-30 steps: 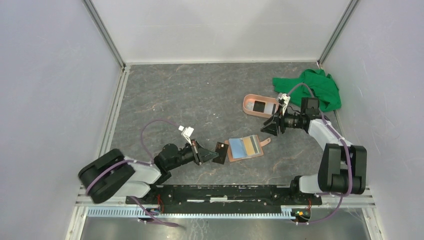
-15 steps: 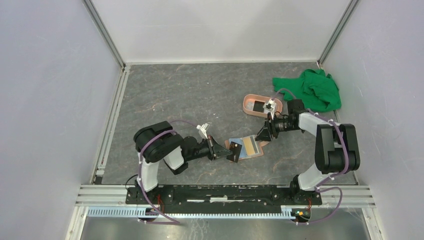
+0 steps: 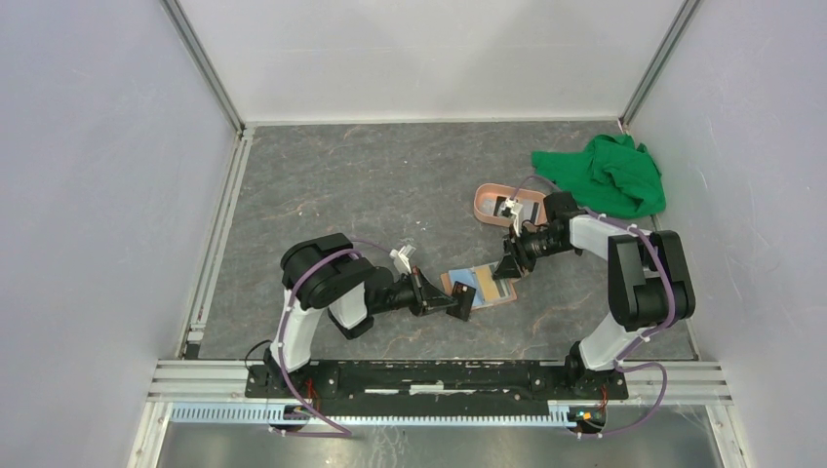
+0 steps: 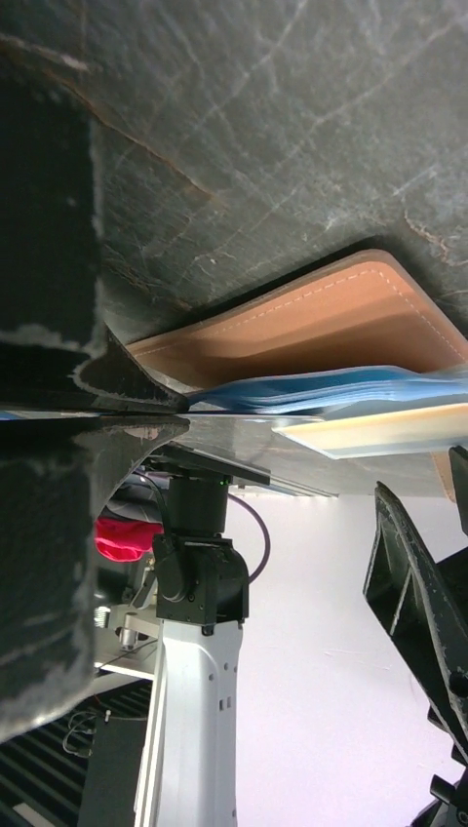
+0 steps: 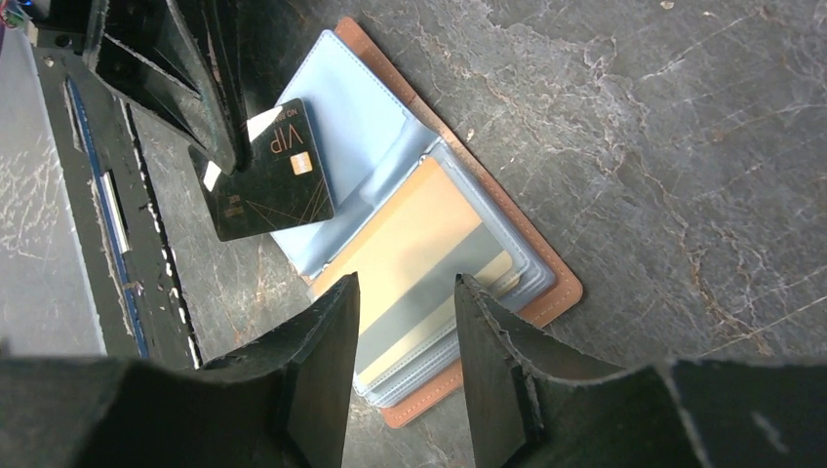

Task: Put the credit cards into the card holder
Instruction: Insert the credit card into the card holder.

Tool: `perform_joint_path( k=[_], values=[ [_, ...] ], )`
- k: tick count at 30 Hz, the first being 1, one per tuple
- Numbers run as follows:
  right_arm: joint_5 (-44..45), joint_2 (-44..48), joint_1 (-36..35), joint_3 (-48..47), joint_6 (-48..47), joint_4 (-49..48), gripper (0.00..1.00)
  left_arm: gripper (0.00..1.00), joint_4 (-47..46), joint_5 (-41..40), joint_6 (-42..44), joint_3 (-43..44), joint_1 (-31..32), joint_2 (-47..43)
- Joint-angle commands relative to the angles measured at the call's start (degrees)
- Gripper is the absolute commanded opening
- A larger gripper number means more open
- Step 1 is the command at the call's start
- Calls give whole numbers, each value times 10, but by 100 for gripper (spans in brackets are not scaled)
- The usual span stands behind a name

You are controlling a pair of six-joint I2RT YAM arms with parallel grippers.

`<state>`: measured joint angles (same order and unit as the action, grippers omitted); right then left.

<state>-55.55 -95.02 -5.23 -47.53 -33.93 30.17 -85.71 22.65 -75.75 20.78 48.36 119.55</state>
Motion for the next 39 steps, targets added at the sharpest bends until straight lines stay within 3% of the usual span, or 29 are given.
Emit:
perform_joint_path(
  k=[1,17,29,39],
  values=[
    [52,-9,-5,-15,-1,0,46,2,-138,-9,-32,17,1,9],
    [88,-18,-20,-22,4,1,40,2,-138,-15,-45,-40,1,-119],
    [101,-20,-21,-24,8,1,39,2,-121,-16,-69,71,1,1],
    [105,-24,-22,-27,10,4,39,2,-128,-24,-57,44,1,52]
  ],
)
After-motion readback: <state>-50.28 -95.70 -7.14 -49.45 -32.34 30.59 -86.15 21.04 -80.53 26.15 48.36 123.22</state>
